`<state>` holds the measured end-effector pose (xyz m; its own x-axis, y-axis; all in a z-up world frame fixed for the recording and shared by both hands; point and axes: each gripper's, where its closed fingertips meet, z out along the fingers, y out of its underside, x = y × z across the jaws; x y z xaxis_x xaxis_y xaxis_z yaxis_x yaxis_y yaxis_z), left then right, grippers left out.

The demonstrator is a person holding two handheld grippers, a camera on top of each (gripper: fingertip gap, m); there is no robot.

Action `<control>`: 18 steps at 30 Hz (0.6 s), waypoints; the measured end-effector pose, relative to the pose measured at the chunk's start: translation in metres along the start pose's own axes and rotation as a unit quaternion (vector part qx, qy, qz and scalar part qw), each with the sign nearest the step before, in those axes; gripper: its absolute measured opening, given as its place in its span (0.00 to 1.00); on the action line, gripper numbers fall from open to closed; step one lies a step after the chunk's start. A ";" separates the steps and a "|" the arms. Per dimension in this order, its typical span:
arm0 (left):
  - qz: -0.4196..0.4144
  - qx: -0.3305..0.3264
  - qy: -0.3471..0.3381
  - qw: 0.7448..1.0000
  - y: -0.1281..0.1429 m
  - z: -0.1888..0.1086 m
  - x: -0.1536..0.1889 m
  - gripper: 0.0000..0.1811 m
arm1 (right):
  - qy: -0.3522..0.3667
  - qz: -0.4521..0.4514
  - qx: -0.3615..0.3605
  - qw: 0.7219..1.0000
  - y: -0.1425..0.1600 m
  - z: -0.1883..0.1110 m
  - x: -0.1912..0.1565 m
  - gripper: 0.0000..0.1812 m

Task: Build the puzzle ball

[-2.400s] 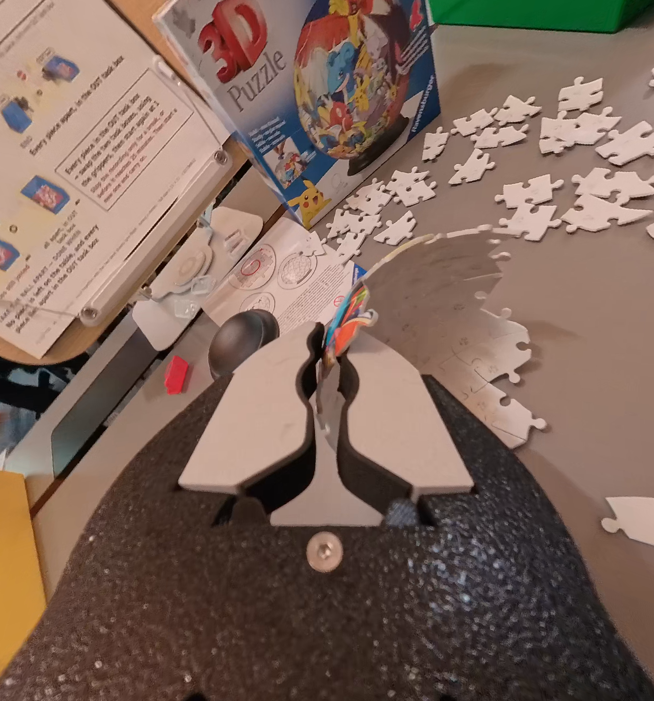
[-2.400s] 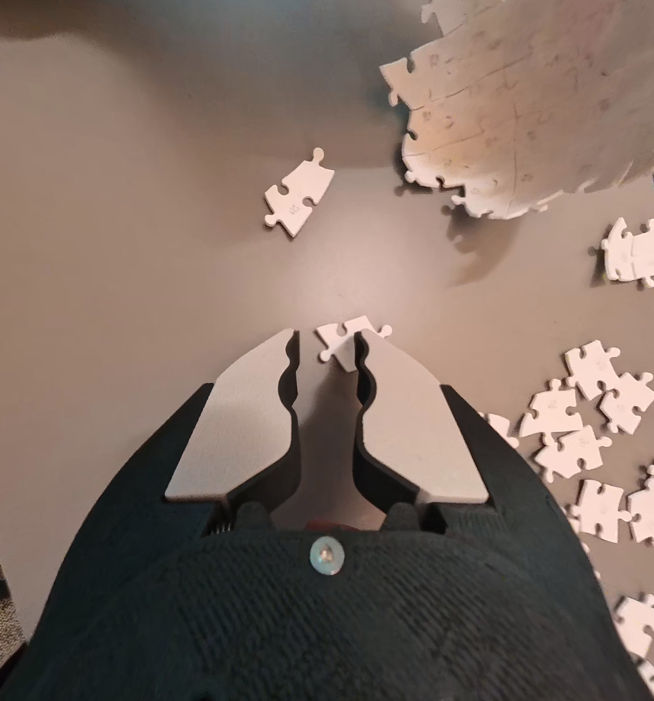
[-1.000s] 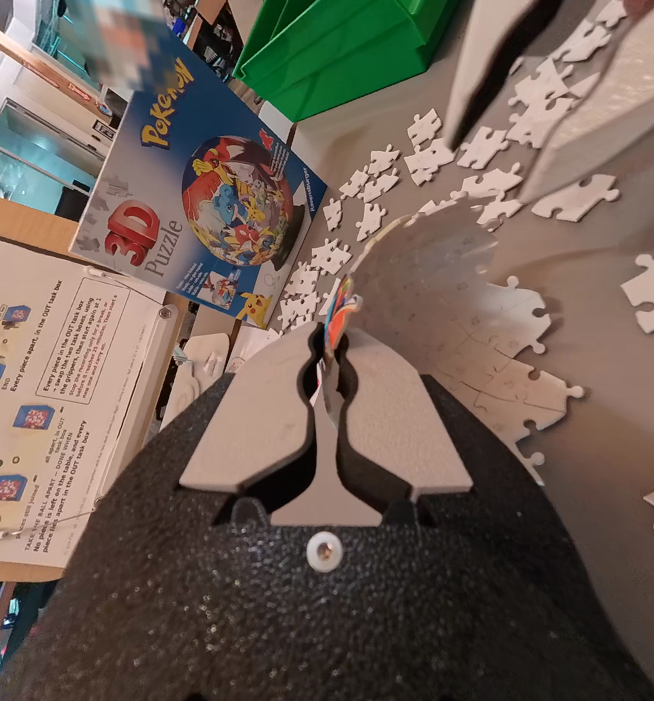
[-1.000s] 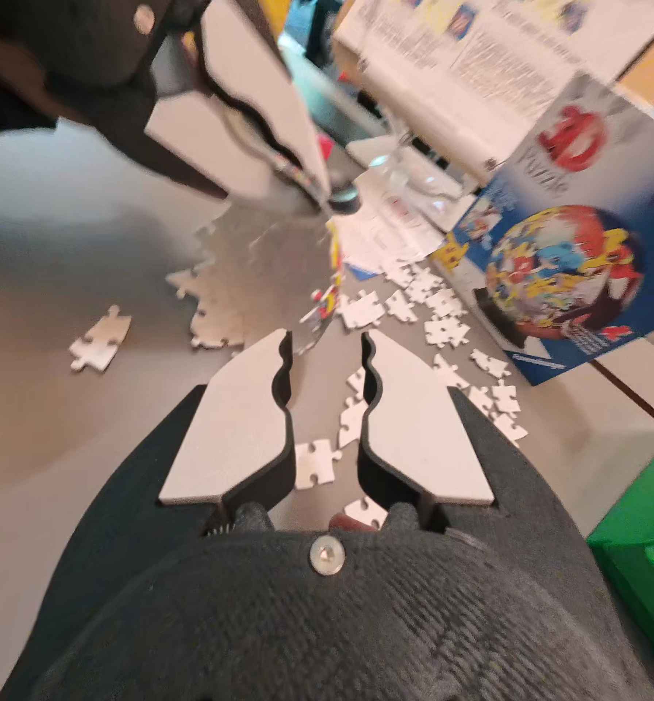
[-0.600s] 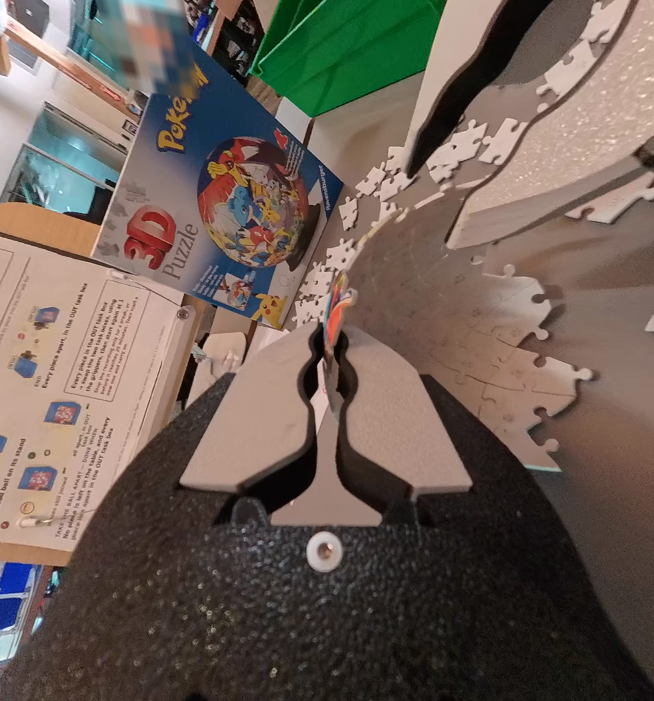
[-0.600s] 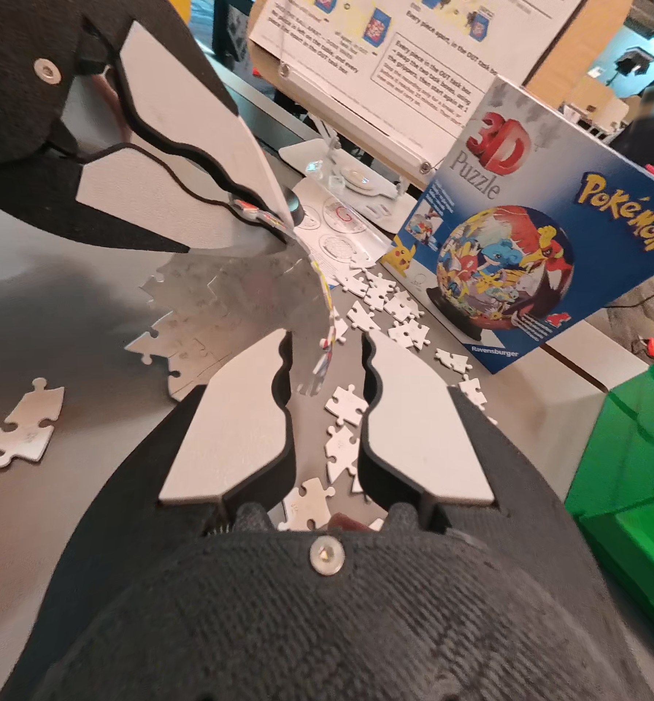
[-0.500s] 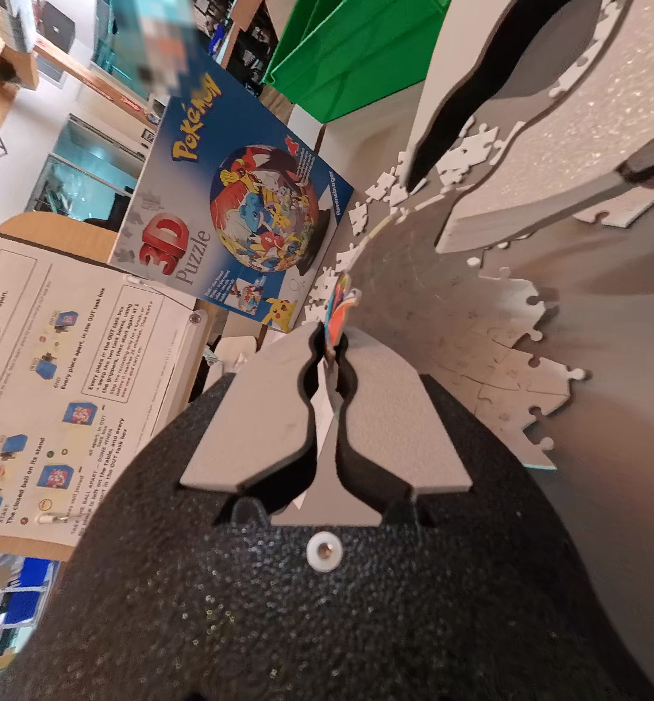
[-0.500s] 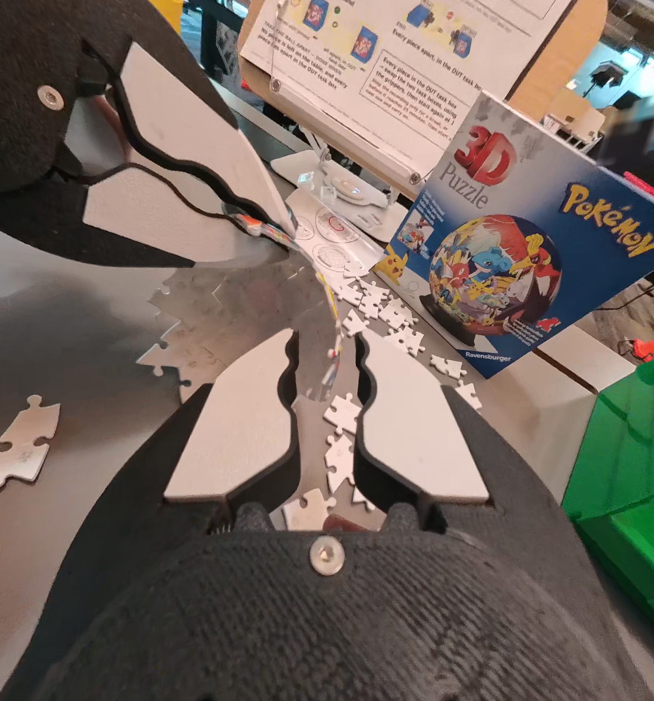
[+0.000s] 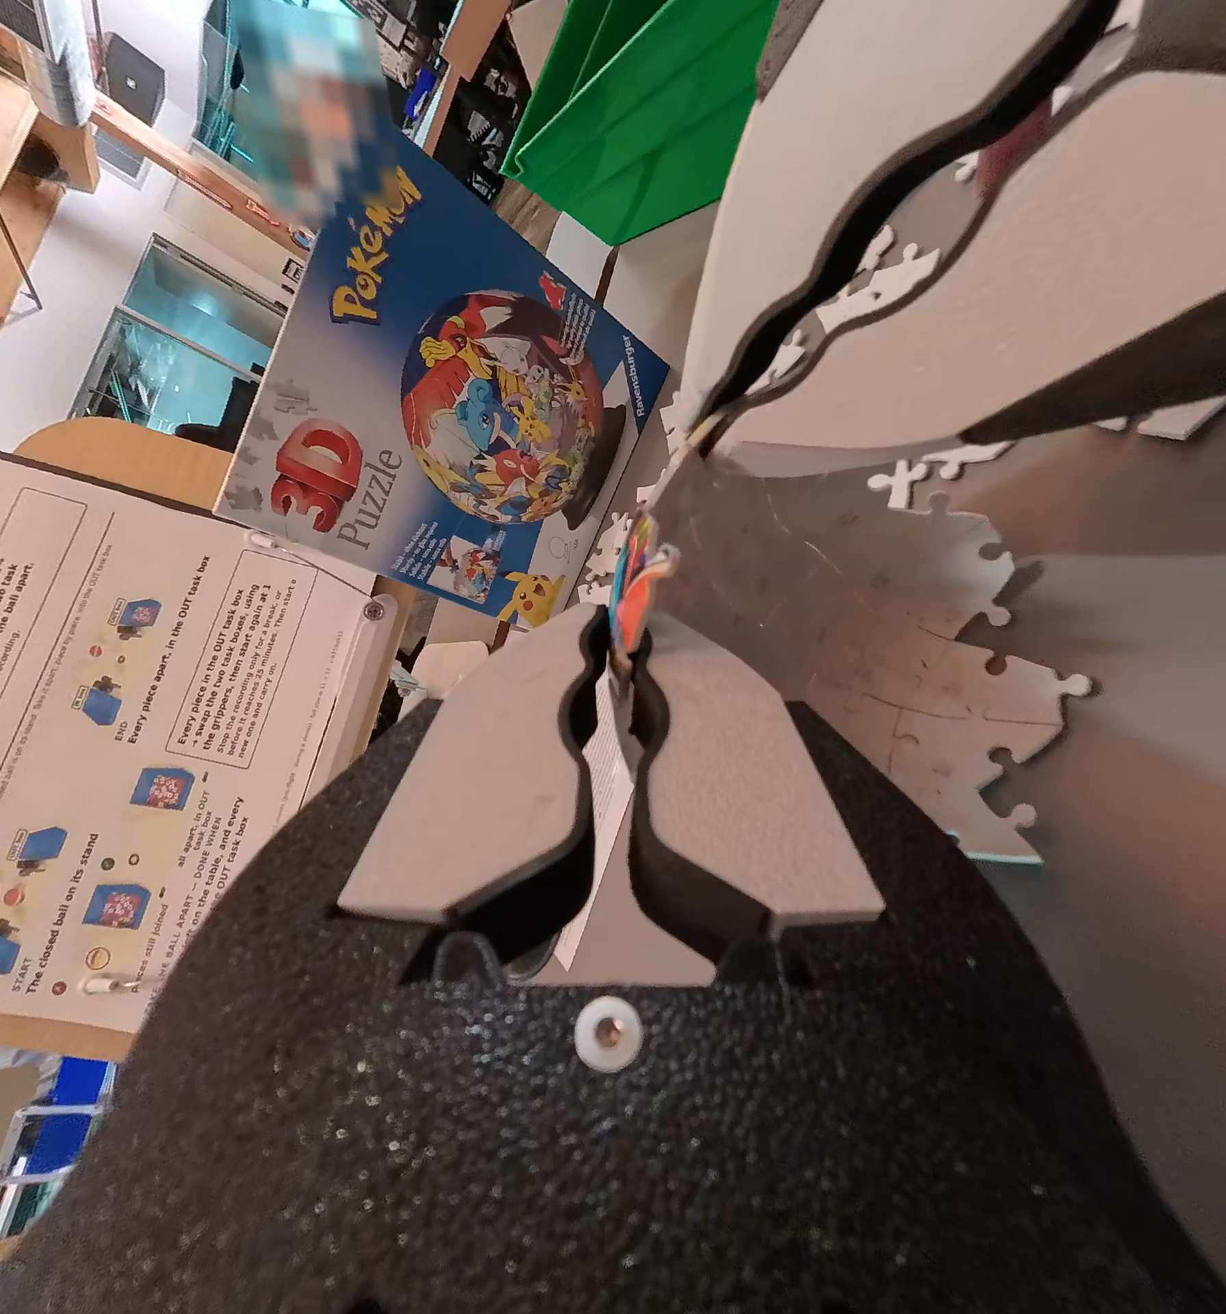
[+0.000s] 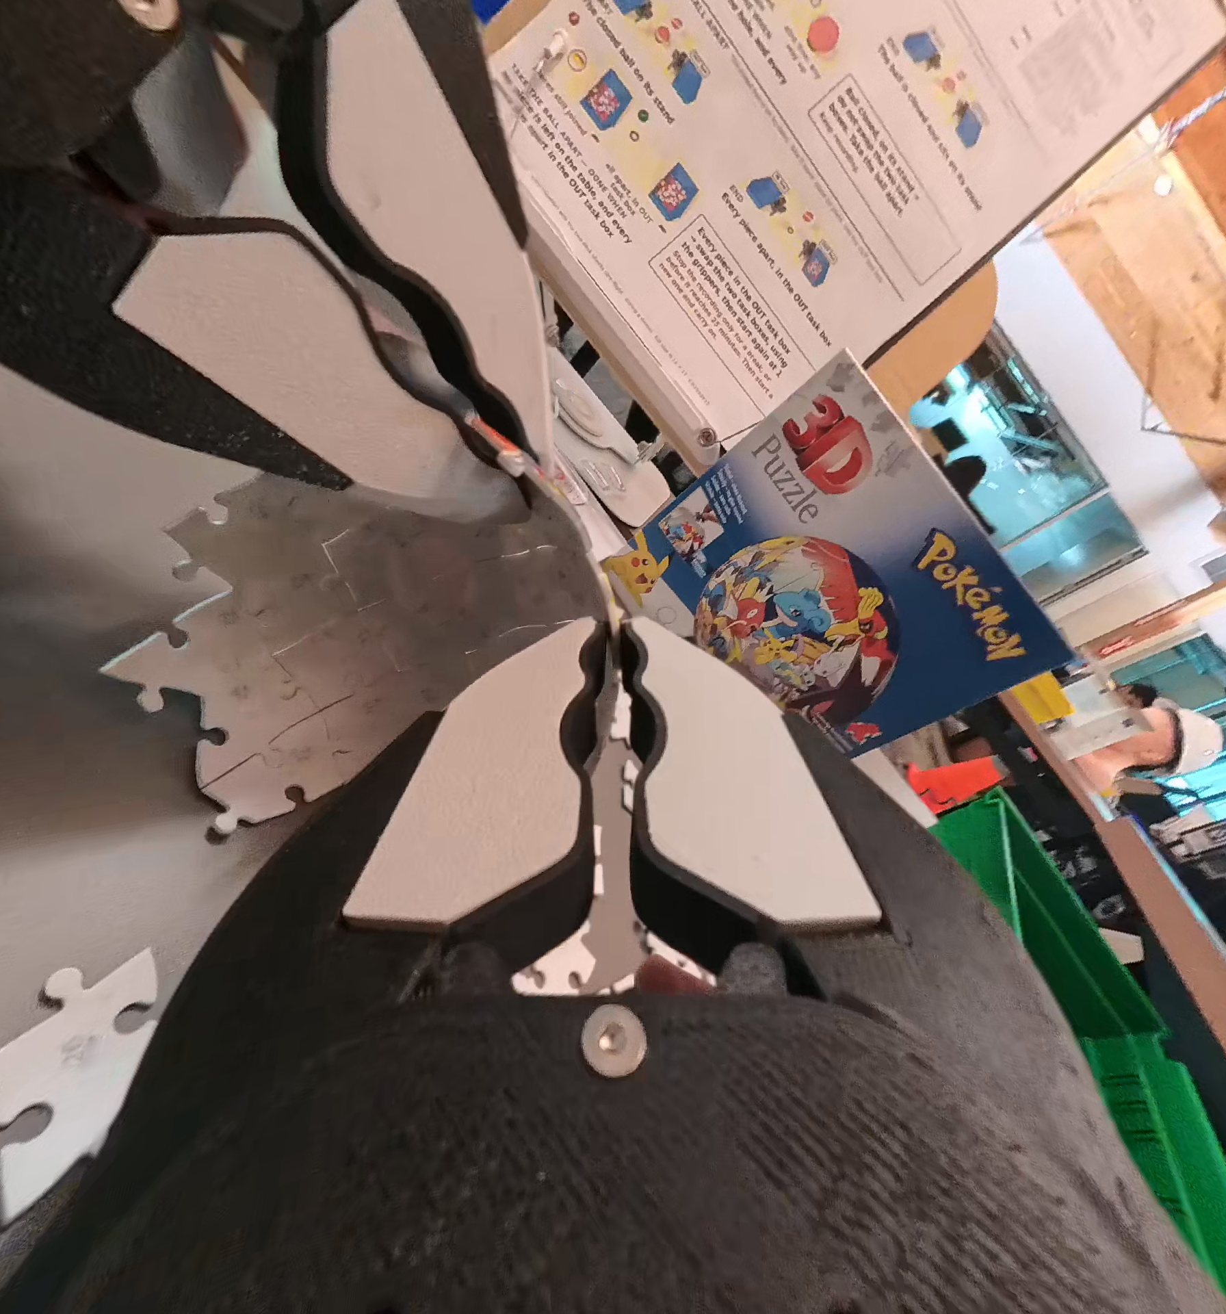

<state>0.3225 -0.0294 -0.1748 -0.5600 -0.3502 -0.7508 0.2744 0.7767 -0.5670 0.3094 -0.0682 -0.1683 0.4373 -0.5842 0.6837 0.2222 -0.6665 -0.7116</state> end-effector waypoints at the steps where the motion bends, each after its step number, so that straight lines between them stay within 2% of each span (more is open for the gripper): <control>1: -0.001 -0.002 0.000 1.000 0.001 0.001 0.000 0.02 | 0.003 -0.012 0.004 1.000 0.000 0.000 -0.001 0.02; 5: -0.023 0.018 -0.011 1.000 -0.005 0.000 -0.003 0.06 | 0.032 -0.039 0.014 0.999 -0.001 -0.002 0.000 0.02; 10: -0.085 0.044 -0.049 0.994 -0.011 -0.018 -0.015 0.28 | 0.058 -0.043 0.017 0.997 0.003 -0.002 0.003 0.02; 13: -0.149 0.055 -0.063 0.985 -0.011 -0.042 -0.016 0.34 | 0.065 -0.033 0.021 0.997 0.005 -0.003 0.004 0.02; 16: -0.283 0.054 -0.034 0.957 -0.014 -0.067 0.010 0.33 | 0.071 -0.028 0.023 0.997 0.007 -0.003 0.004 0.02; 18: -0.379 0.015 0.018 0.925 -0.013 -0.072 0.052 0.32 | 0.075 -0.022 0.022 0.997 0.007 -0.004 0.005 0.02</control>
<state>0.2339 -0.0201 -0.1820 -0.6258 -0.7704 -0.1219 -0.1863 0.2994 -0.9358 0.3096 -0.0776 -0.1699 0.2919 -0.6196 0.7286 0.2773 -0.6742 -0.6845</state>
